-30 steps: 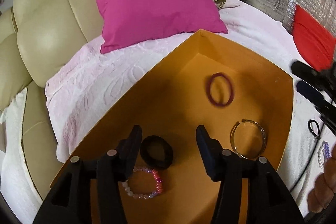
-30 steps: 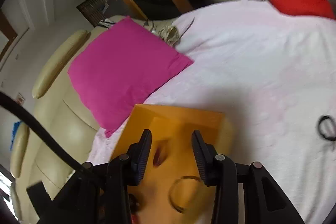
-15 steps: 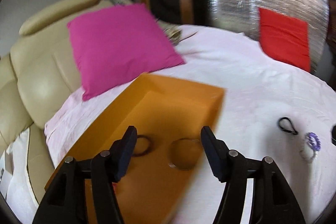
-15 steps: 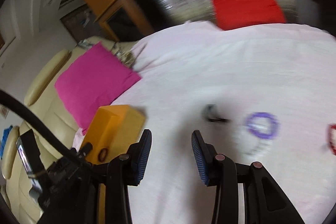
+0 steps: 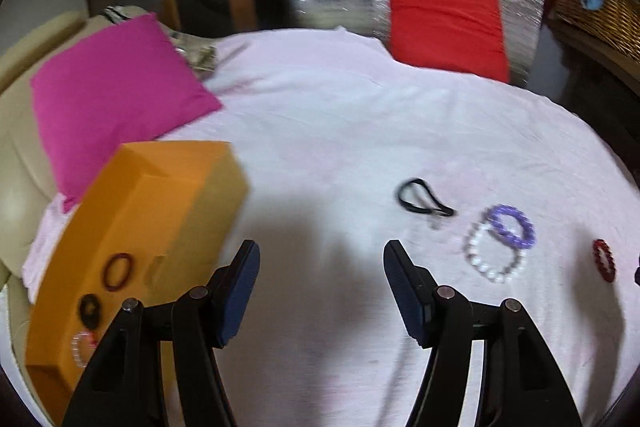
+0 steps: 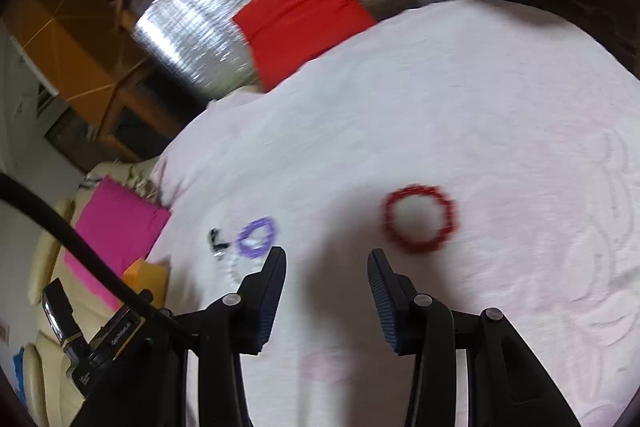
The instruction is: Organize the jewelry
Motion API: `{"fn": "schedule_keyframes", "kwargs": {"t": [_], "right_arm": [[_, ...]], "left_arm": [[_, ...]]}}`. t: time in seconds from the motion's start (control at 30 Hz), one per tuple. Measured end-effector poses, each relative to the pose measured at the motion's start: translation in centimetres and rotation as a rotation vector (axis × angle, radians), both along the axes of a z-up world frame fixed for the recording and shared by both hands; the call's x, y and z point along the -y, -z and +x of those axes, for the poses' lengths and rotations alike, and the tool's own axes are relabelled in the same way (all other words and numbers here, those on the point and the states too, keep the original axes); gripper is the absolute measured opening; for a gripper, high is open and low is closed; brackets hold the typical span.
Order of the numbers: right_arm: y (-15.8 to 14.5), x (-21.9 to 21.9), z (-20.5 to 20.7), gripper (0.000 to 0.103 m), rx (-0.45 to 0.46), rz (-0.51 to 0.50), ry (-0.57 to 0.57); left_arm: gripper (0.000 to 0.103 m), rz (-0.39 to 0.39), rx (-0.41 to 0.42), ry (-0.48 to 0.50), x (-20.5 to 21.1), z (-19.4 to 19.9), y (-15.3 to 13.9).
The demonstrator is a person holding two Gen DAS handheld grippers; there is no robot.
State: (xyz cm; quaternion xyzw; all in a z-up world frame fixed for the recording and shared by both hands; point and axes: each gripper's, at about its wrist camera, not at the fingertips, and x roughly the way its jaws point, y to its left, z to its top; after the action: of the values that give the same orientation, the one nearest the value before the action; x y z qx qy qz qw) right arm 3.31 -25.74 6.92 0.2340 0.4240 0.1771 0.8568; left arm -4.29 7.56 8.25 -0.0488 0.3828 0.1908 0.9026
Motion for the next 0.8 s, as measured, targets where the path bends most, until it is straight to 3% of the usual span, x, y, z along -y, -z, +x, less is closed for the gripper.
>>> {"fn": "schedule_keyframes", "kwargs": {"t": [0.43, 0.6, 0.67, 0.8], "right_arm": [[3.2, 6.1, 2.5, 0.045, -0.074, -0.045, 0.113], [3.6, 4.7, 3.5, 0.045, -0.055, -0.104, 0.103], [4.0, 4.2, 4.0, 0.044, -0.052, -0.156, 0.119], [5.1, 3.6, 4.8, 0.032, -0.064, -0.231, 0.145]], "left_arm": [[0.067, 0.002, -0.11, 0.18, 6.3, 5.0, 3.3], [0.067, -0.01, -0.117, 0.181, 6.5, 6.2, 4.2], [0.067, -0.023, -0.106, 0.197, 6.5, 6.5, 4.3], [0.067, -0.008, -0.106, 0.219, 6.8, 7.1, 4.9]]}}
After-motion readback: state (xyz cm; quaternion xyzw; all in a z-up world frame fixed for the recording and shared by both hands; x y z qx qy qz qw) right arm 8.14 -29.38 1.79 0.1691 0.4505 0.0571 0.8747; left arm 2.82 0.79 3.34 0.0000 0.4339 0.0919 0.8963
